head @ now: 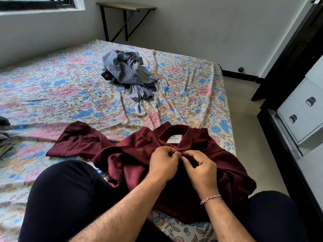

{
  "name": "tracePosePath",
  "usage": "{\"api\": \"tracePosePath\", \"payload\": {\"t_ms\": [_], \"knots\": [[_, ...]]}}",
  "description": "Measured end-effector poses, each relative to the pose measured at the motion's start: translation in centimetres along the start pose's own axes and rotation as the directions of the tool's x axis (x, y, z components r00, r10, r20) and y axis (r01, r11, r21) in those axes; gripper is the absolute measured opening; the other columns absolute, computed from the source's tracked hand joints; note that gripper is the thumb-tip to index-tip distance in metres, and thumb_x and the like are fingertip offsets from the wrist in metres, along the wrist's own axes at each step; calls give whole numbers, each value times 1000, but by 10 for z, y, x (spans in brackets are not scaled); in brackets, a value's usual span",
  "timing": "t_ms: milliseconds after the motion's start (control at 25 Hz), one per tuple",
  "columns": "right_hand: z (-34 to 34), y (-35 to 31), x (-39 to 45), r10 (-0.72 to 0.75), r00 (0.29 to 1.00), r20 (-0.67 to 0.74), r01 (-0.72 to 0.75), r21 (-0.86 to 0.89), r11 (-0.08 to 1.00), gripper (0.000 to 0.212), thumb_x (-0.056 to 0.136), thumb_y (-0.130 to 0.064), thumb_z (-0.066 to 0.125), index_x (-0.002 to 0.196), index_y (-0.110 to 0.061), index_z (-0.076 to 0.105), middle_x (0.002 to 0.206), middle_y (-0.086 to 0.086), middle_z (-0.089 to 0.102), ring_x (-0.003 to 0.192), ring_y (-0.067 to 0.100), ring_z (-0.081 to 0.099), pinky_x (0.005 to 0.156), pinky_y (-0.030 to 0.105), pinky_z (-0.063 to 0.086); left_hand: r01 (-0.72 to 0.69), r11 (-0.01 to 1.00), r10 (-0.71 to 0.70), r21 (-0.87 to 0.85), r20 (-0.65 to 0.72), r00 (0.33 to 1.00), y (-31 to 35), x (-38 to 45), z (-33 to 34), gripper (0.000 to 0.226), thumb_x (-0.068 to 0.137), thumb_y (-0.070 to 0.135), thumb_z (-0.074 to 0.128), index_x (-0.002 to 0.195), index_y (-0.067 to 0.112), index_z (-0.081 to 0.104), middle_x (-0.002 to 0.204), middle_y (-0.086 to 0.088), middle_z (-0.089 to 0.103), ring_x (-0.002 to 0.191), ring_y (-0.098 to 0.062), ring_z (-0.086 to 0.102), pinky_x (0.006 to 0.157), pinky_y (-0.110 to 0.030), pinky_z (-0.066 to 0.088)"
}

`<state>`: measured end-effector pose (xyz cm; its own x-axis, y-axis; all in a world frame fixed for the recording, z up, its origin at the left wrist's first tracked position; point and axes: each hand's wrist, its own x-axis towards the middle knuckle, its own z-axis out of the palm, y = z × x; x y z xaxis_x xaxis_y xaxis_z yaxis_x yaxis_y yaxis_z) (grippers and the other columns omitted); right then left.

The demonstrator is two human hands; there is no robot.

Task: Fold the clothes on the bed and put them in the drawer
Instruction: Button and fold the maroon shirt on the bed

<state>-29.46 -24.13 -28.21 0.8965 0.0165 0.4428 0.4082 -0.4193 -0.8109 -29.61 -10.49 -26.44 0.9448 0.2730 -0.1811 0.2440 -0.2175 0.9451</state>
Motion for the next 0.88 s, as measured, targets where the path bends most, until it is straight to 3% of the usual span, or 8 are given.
{"api": "tracePosePath", "payload": {"t_ms": [200, 360, 560, 720, 880], "knots": [[-8, -1, 4, -157, 986, 51, 163, -171, 972, 20, 80, 1, 82, 95, -12, 80, 93, -10, 75, 89, -2, 68, 85, 11, 51, -137, 929, 147, 345, -3, 989, 9, -1, -7, 21, 94, 35, 68, 74, 30, 69, 72, 11, 70, 77, -9, 67, 71, -28, 48], [-11, 2, 5, -211, 975, 73, 223, -233, 947, 22, 82, 1, 78, 101, -10, 78, 96, -4, 73, 87, 6, 68, 83, 19, 54, -212, 922, 214, 323, 32, 976, 11, -4, -8, 17, 91, 31, 70, 74, 28, 72, 75, 11, 74, 72, -4, 67, 68, -24, 49], [-4, 3, 1, -248, 967, 55, 250, -377, 892, 18, 84, -20, 65, 97, -11, 75, 83, 0, 66, 67, 19, 65, 61, 30, 52, -203, 940, 210, 276, 4, 978, 13, -6, -8, 19, 84, 28, 74, 67, 24, 71, 63, 10, 70, 61, -4, 65, 59, -20, 49], [-6, 0, 8, -257, 966, 43, 253, -392, 885, 20, 87, -28, 58, 86, -13, 71, 80, -2, 64, 63, 20, 62, 56, 35, 52, -211, 958, 215, 192, -1, 977, 14, -7, -7, 23, 84, 28, 75, 63, 28, 66, 62, 13, 68, 58, 0, 61, 61, -22, 49], [-9, -5, 8, -283, 957, 61, 271, -534, 801, 15, 82, -29, 56, 74, -16, 58, 70, -4, 54, 58, 21, 54, 47, 33, 42, -260, 925, 264, 278, 24, 964, 18, -13, -7, 19, 83, 30, 73, 65, 26, 68, 65, 11, 69, 63, -4, 65, 63, -24, 52]]}}
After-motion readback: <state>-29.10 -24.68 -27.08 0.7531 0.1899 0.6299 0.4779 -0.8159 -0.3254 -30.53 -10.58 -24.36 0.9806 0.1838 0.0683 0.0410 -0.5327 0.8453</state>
